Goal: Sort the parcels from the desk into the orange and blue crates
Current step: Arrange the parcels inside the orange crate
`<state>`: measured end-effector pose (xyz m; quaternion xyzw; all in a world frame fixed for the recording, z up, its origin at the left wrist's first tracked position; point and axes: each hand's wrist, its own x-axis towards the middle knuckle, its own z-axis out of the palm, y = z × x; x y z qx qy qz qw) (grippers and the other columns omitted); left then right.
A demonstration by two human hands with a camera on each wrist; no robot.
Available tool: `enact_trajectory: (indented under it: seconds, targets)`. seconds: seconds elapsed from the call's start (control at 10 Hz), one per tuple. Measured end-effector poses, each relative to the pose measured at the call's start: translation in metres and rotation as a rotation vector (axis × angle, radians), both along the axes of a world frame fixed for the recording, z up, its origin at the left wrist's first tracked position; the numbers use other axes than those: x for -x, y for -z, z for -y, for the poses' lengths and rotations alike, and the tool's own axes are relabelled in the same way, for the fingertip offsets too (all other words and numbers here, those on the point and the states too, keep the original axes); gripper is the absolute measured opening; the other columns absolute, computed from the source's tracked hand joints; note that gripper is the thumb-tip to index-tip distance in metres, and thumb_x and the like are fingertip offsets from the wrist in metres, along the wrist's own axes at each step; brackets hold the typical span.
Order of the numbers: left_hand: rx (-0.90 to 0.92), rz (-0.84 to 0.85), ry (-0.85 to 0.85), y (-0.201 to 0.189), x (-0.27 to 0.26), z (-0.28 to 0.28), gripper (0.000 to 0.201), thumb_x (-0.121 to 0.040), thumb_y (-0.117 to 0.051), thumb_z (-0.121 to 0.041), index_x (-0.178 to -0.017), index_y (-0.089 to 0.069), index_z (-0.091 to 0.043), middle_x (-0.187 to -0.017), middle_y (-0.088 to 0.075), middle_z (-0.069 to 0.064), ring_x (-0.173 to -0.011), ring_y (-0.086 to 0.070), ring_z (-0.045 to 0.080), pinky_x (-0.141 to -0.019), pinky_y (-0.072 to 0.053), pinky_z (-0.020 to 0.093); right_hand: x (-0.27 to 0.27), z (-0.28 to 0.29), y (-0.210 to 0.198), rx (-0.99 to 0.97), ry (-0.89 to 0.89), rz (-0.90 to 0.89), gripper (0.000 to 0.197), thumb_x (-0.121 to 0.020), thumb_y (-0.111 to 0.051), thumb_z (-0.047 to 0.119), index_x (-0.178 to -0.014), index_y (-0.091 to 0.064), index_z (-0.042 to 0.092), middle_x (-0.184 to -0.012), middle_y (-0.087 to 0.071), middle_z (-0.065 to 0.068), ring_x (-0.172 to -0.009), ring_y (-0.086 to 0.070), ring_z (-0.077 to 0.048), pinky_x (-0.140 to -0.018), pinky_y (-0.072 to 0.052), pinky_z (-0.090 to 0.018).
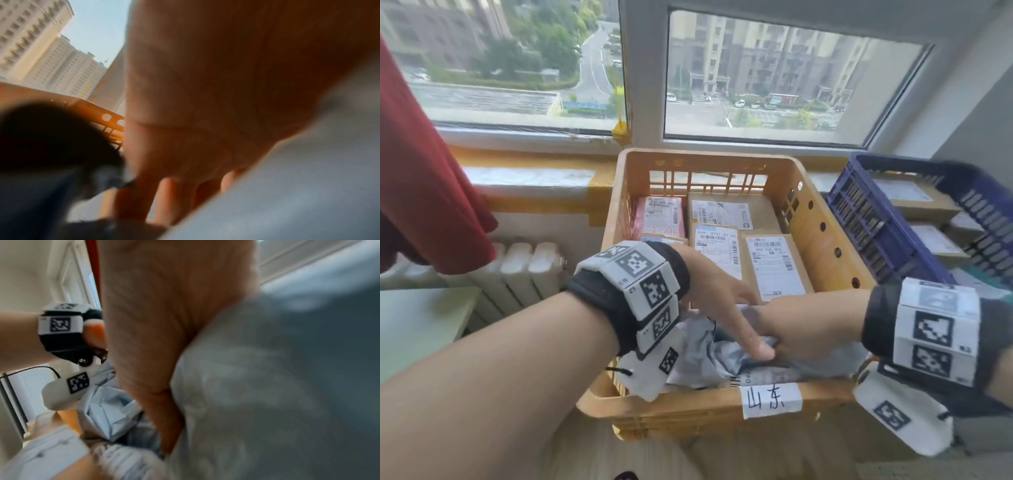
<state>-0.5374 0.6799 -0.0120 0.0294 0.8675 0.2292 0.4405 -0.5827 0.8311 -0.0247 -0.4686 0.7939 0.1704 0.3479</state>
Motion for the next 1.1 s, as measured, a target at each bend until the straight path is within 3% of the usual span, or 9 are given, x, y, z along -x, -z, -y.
enact_trajectory:
  seconds: [0.2, 0.3, 0.4, 0.5, 0.6, 0.7, 0.9, 1.0, 1.1]
  targets:
    - [0.478, -0.032, 0.505, 0.006, -0.003, -0.013, 0.048, -0.088, -0.061, -0.051, -0.117, -0.061, -0.013, -0.095, -0.062, -0.002, -0.082, -0.057, 0.017, -0.064, -0.043, 0.025, 0.000, -0.014, -0.001, -0.350, -0.074, -0.031, 0.020, -0.096, -0.054, 0.035, -0.106, -0.066, 0.022, -0.094, -0.069, -0.002, -0.083, -0.064, -0.022, -0.079, -0.056, -0.042]
    - [0.534, -0.081, 0.690, 0.005, -0.005, -0.014, 0.041, -0.094, -0.056, -0.041, -0.125, -0.060, -0.014, -0.099, -0.058, -0.002, -0.091, -0.056, 0.018, -0.070, -0.042, 0.028, 0.012, 0.004, -0.036, -0.149, 0.112, 0.204, 0.030, -0.092, -0.063, 0.044, -0.109, -0.070, 0.020, -0.093, -0.069, 0.009, -0.086, -0.065, -0.010, -0.074, -0.054, -0.025]
    - [0.659, -0.145, 0.895, 0.007, -0.002, -0.017, 0.045, -0.095, -0.055, -0.039, -0.134, -0.052, -0.016, -0.101, -0.054, -0.001, -0.095, -0.050, 0.017, -0.077, -0.039, 0.032, 0.025, 0.016, -0.046, 0.110, 0.241, 0.228, 0.048, -0.093, -0.058, 0.052, -0.136, -0.057, 0.029, -0.133, -0.061, 0.007, -0.114, -0.060, -0.010, -0.095, -0.055, -0.032]
    - [0.577, -0.231, 0.411, 0.008, -0.002, -0.013, 0.043, -0.095, -0.054, -0.043, -0.127, -0.060, -0.016, -0.070, -0.045, -0.008, -0.095, -0.057, 0.018, -0.090, -0.045, 0.032, 0.019, 0.024, -0.019, -0.193, 0.070, 0.118, 0.067, -0.092, -0.054, 0.061, -0.151, -0.028, 0.044, -0.158, -0.022, 0.005, -0.140, -0.037, -0.024, -0.100, -0.047, -0.033]
    - [0.462, -0.073, 0.324, 0.008, 0.003, -0.017, 0.053, -0.089, -0.062, -0.046, -0.135, -0.053, -0.022, -0.093, -0.059, -0.005, -0.117, -0.058, 0.023, -0.089, -0.047, 0.035, 0.014, 0.028, -0.013, -0.335, 0.017, 0.116, 0.065, -0.097, -0.049, 0.055, -0.154, -0.023, 0.040, -0.159, -0.025, -0.002, -0.135, -0.044, -0.028, -0.071, -0.046, -0.022]
    - [0.479, 0.236, 0.381, 0.007, 0.020, -0.021, 0.074, -0.079, -0.071, -0.051, -0.143, -0.041, -0.029, -0.133, -0.056, -0.001, -0.119, -0.055, 0.024, -0.097, -0.048, 0.041, 0.018, 0.032, -0.031, -0.299, 0.051, 0.111, 0.065, -0.096, -0.049, 0.057, -0.154, -0.030, 0.033, -0.157, -0.036, 0.000, -0.134, -0.047, -0.025, -0.079, -0.042, -0.028]
    - [0.319, -0.369, -0.163, -0.021, 0.050, -0.013, 0.023, -0.087, -0.068, -0.022, -0.105, -0.064, -0.006, -0.104, -0.068, 0.007, -0.096, -0.066, 0.020, -0.081, -0.055, 0.028, 0.034, 0.039, -0.051, -0.293, 0.125, 0.073, 0.083, -0.082, -0.069, 0.059, -0.152, -0.031, 0.037, -0.150, -0.044, 0.004, -0.135, -0.046, -0.022, -0.096, -0.045, -0.035]
    - [0.375, -0.386, -0.124, -0.019, 0.049, -0.018, 0.036, -0.086, -0.070, -0.031, -0.112, -0.061, -0.008, -0.111, -0.065, 0.007, -0.096, -0.063, 0.019, -0.090, -0.053, 0.032, 0.027, 0.043, -0.030, -0.467, 0.032, -0.020, 0.091, -0.078, -0.070, 0.064, -0.153, -0.029, 0.033, -0.135, -0.053, 0.002, -0.132, -0.047, -0.025, -0.108, -0.037, -0.043]
    - [0.452, 0.111, 0.104, 0.006, 0.043, -0.026, 0.064, -0.089, -0.057, -0.056, -0.138, -0.049, -0.015, -0.134, -0.056, 0.004, -0.117, -0.056, 0.022, -0.099, -0.046, 0.038, 0.024, 0.042, -0.014, -0.481, 0.061, 0.025, 0.094, -0.078, -0.075, 0.057, -0.155, -0.026, 0.031, -0.148, -0.048, -0.002, -0.134, -0.046, -0.027, -0.111, -0.037, -0.047]
